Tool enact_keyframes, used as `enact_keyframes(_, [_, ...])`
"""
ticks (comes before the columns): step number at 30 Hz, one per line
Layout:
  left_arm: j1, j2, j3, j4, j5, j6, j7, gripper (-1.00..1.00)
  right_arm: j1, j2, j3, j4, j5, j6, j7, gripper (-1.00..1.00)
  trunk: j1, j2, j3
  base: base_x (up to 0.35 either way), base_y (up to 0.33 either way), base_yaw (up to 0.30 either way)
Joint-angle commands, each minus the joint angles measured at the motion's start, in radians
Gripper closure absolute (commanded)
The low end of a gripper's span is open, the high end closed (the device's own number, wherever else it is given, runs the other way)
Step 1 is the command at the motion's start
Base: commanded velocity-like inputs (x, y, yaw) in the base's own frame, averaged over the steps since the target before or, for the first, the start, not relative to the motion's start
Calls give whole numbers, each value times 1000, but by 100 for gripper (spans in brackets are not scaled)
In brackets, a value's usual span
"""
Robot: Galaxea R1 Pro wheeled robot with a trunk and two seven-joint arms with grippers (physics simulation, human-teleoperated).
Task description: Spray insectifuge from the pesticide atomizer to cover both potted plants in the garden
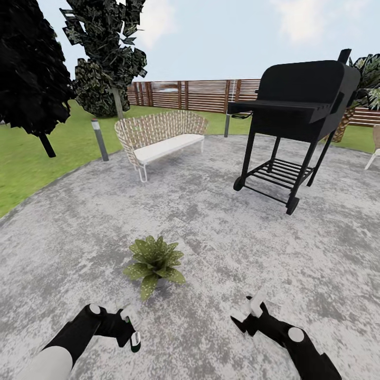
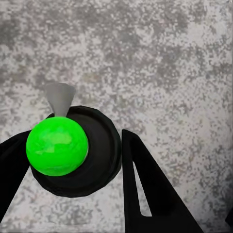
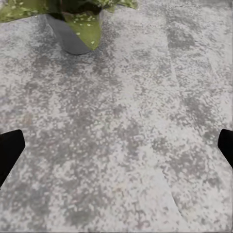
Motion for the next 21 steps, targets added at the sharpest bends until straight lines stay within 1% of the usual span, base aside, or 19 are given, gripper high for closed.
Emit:
enact_keyframes(1, [0, 2, 6, -2, 22, 11, -8, 100, -30, 1, 20, -11, 12, -2, 23, -100, 0, 0, -1, 0, 0, 0])
enact_keyframes(2, [-1, 5, 6, -2, 35, 11, -10, 100, -50, 0, 50, -14, 13, 0, 30, -100, 0, 0, -1, 0, 0, 0])
enact_keyframes(3, [-2, 6, 5, -2, 40, 11, -10, 100, -61, -1, 71, -14, 13, 1, 34, -100, 0, 0, -1, 0, 0, 0])
enact_keyframes(5, [-7, 7, -5, -1, 41, 11, -15, 100, -86, -3, 124, -17, 14, 2, 38, -100, 0, 0, -1, 0, 0, 0])
enact_keyframes(6, [-10, 7, -8, -1, 36, 11, -17, 100, -93, -3, 137, -18, 14, 2, 39, -100, 0, 0, -1, 0, 0, 0])
enact_keyframes(7, [-13, 9, -11, -2, 8, 10, -36, 100, -109, -3, 156, -18, 14, 3, 40, -100, 0, 0, -1, 0, 0, 0])
enact_keyframes(8, [-16, 13, -11, -3, -17, 9, -62, 100, -116, -3, 163, -18, 13, 3, 40, -100, 0, 0, -1, 0, 0, 0])
enact_keyframes(9, [-28, 21, -11, -5, -52, 9, -111, 100, -122, -3, 173, -19, 13, 2, 40, -100, 0, 0, -1, 0, 0, 0])
enact_keyframes(11, [-62, 25, -12, -9, -103, 10, -169, 100, -125, -3, 182, -19, 13, 3, 43, -100, 0, 0, -1, 0, 0, 0])
enact_keyframes(12, [-72, 25, -12, -9, -121, 10, -180, 100, -125, -3, 184, -19, 13, 3, 51, -100, 0, 0, -1, 0, 0, 0])
enact_keyframes(13, [-86, 24, -13, -10, -155, 9, -191, 100, -127, -2, 186, -19, 13, 3, 93, -100, 0, 0, -1, 0, 0, 0])
enact_keyframes(14, [-91, 21, -13, -12, -179, 9, -195, 100, -128, -1, 187, -19, 12, 3, 130, -100, 0, 0, -1, 0, 0, 0])
enact_keyframes(15, [-95, 14, -19, -14, -214, 9, -197, 100, -132, 3, 187, -19, 12, 2, 171, -100, 0, 0, -1, 0, 0, 0])
enact_keyframes(16, [-97, 11, -24, -16, -230, 10, -197, 100, -133, 5, 188, -19, 12, 2, 184, -100, 0, 0, -1, 0, 0, 0])
enact_keyframes(17, [-98, 6, -37, -18, -250, 12, -198, 100, -137, 9, 189, -18, 11, 2, 198, -100, 0, 0, -1, 0, 0, 0])
enact_keyframes(19, [-101, -4, -56, -19, -261, 13, -198, 100, -146, 27, 206, -17, 12, 2, 205, -100, 0, 0, -1, 0, 0, 0])
enact_keyframes(20, [-103, -11, -72, -20, -263, 15, -198, 100, -151, 35, 240, -17, 12, 2, 207, 100, 0, 0, -1, 0, 0, 0])
enact_keyframes(21, [-104, -14, -84, -20, -264, 16, -198, 100, -152, 38, 268, -17, 10, 2, 207, 100, 0, 0, -1, 0, 0, 0])
